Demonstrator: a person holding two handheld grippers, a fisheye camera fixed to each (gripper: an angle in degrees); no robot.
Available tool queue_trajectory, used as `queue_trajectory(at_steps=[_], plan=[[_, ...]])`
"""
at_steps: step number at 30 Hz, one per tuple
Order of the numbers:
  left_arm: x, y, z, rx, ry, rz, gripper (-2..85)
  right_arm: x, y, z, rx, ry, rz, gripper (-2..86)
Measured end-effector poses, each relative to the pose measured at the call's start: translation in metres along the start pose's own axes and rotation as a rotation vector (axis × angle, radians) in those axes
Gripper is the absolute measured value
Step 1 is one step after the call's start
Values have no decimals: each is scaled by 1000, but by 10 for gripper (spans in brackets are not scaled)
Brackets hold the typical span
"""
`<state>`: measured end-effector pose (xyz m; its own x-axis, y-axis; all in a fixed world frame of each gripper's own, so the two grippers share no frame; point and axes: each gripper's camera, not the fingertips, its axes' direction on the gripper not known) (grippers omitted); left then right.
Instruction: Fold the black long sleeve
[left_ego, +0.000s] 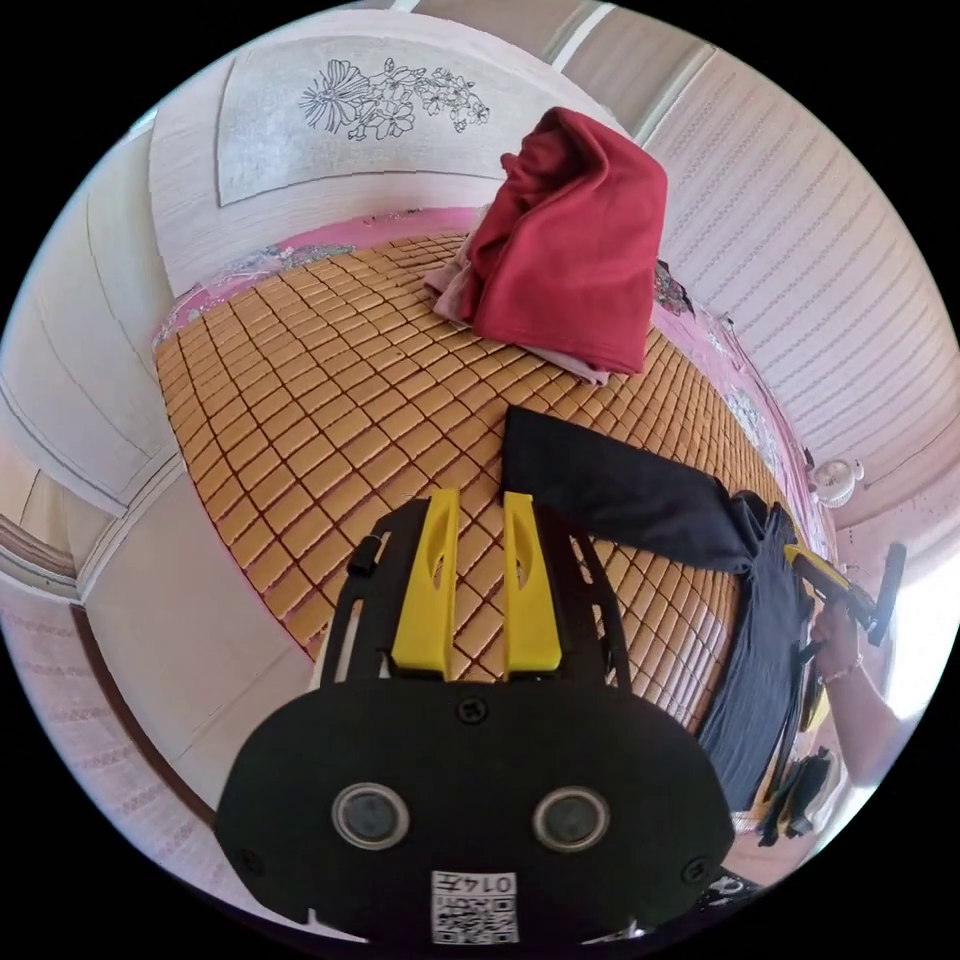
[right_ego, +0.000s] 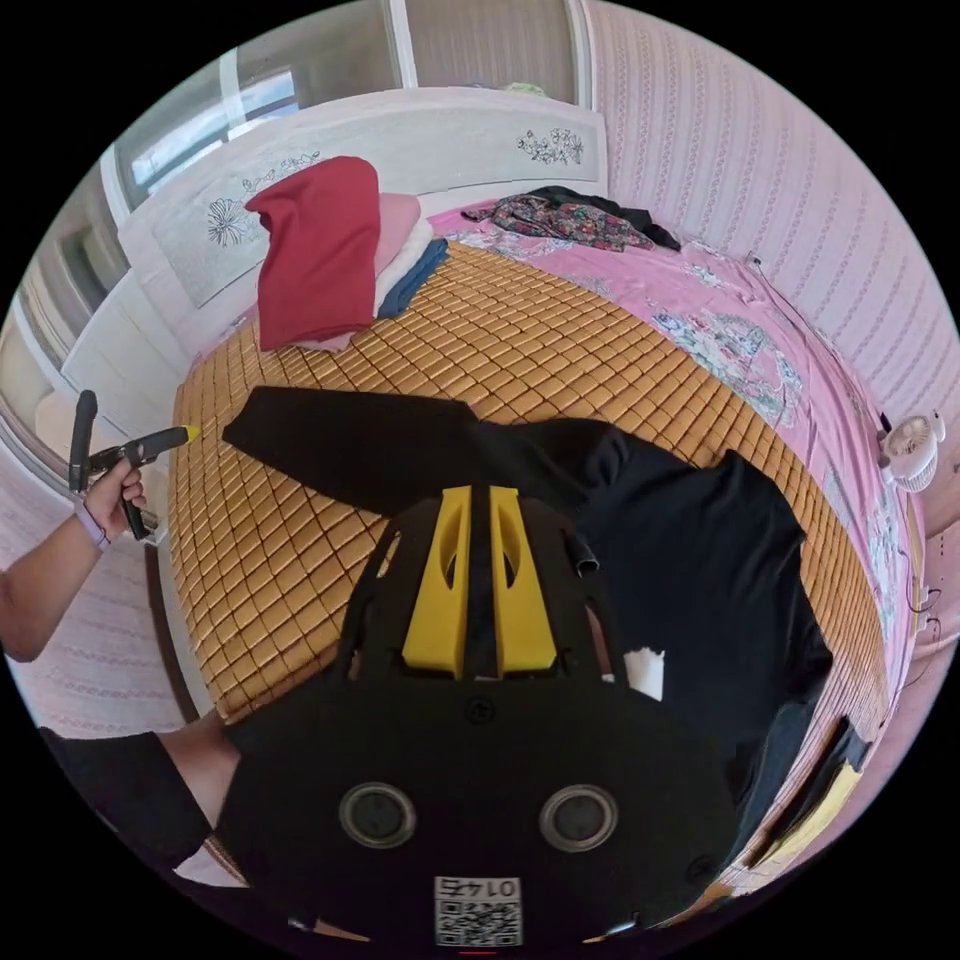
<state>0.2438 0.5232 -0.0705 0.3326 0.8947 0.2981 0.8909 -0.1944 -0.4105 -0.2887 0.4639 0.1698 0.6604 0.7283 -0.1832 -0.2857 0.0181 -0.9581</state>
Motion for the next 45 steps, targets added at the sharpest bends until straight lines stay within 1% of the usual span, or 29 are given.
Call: queue_trajectory(at_steps=[3, 5, 6, 8, 11, 13, 16, 19, 22, 23, 26, 27, 28, 30, 32, 35, 37, 39, 41, 42, 45], plan=[[35, -9, 9, -48, 42, 73, 65, 4, 65, -27, -109, 56, 58, 29], [79, -8, 21, -120, 126, 179, 61, 7, 124, -46, -225, 108, 136, 32], [93, -6, 23, -132, 134, 213, 60, 8, 139, -50, -257, 123, 161, 33], [149, 5, 35, -186, 174, 333, 60, 14, 190, -67, -364, 134, 271, 40], [209, 20, 52, -272, 238, 415, 60, 18, 240, -90, -439, 102, 408, 46], [243, 37, 59, -330, 247, 479, 61, 13, 265, -99, -477, 94, 438, 50], [290, 75, 58, -436, 267, 612, 61, -2, 298, -117, -517, 138, 469, 58], [317, 108, 48, -480, 209, 729, 64, -9, 333, -139, -511, 210, 563, 72], [330, 123, 47, -465, 140, 792, 68, 0, 363, -155, -508, 265, 662, 83], [335, 123, 53, -489, 127, 808, 71, 7, 373, -161, -501, 295, 704, 84], [348, 122, 73, -585, 119, 837, 75, 17, 394, -168, -455, 293, 762, 80], [350, 123, 75, -584, 114, 847, 72, 18, 398, -167, -454, 277, 765, 78], [353, 125, 73, -546, 96, 881, 66, 16, 403, -169, -411, 232, 758, 74], [354, 131, 70, -501, 88, 930, 59, 11, 412, -176, -352, 230, 739, 68], [353, 137, 67, -452, 72, 958, 57, 3, 414, -180, -351, 232, 620, 60], [351, 139, 68, -443, 75, 976, 56, -6, 416, -184, -340, 218, 498, 40], [346, 138, 68, -448, 91, 960, 53, -8, 420, -188, -315, 187, 458, 21], [340, 139, 68, -442, 110, 939, 43, -6, 428, -194, -271, 133, 460, 13], [333, 147, 67, -414, 156, 967, 4, -5, 440, -201, -225, 86, 469, 10], [331, 150, 68, -416, 165, 974, 1, -5, 443, -203, -220, 74, 468, 9], [316, 165, 59, -336, 165, 1004, -7, -11, 453, -213, -184, 23, 492, 9]])
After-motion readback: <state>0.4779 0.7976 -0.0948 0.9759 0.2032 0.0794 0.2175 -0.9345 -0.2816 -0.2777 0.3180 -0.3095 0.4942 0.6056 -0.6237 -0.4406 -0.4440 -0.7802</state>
